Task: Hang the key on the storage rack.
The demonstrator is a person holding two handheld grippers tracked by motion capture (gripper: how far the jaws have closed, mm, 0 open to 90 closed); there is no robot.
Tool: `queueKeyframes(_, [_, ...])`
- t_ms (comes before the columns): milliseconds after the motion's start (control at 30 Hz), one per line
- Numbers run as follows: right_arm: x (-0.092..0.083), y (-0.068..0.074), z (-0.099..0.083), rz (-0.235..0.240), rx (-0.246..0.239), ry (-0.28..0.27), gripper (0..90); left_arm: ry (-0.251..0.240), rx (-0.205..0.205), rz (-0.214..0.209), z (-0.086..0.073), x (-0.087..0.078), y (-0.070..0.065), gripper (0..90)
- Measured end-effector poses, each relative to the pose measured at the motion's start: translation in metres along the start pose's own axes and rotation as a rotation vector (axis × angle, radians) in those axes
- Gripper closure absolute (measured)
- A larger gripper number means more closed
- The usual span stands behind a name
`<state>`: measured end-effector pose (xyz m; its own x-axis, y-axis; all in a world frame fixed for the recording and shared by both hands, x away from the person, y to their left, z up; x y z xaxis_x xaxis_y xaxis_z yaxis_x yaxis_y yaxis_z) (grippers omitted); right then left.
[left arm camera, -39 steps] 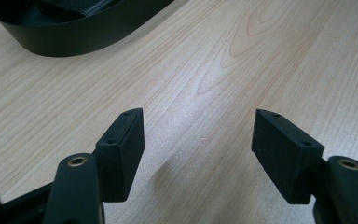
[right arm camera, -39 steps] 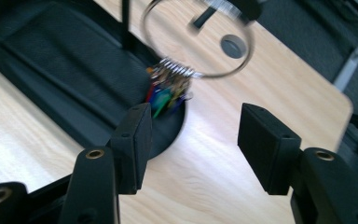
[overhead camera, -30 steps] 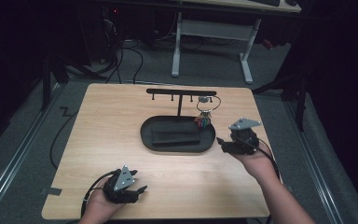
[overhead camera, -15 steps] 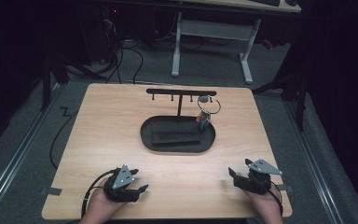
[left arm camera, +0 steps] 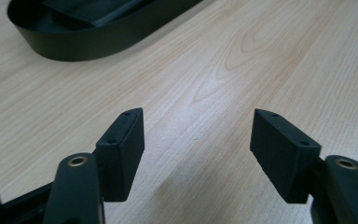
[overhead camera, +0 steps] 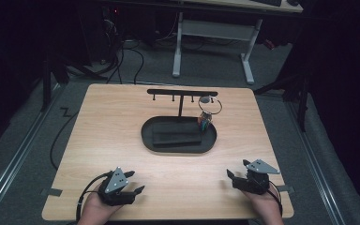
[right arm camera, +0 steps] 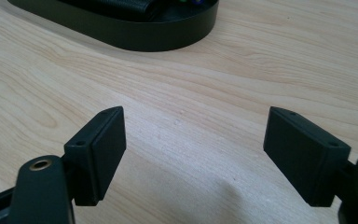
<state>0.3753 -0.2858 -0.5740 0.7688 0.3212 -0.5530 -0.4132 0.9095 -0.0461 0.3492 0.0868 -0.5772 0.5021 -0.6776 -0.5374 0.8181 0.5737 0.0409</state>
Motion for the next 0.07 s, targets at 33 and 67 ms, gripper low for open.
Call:
queueKeyframes(33, [0.0014, 0.0004, 0.0007, 0.003, 0.003, 0.001, 21.1, -0.008, -0.001, -0.001, 0.0004, -0.0015, 0.0007, 36.2])
queueKeyframes(67, [0.0014, 0.0004, 0.0007, 0.003, 0.003, 0.001, 21.1, -0.008, -0.001, -0.001, 0.0004, -0.0015, 0.0007, 36.2])
Point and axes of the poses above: each handheld gripper's, and its own axes: x roughly forward along the jaws, z roughly out of its top, y roughly to its left, the point moved 10 cm from there along x, roughly forward along the jaws, and after that the axes turned 2 degrees about -y, right-handed, at the moved point
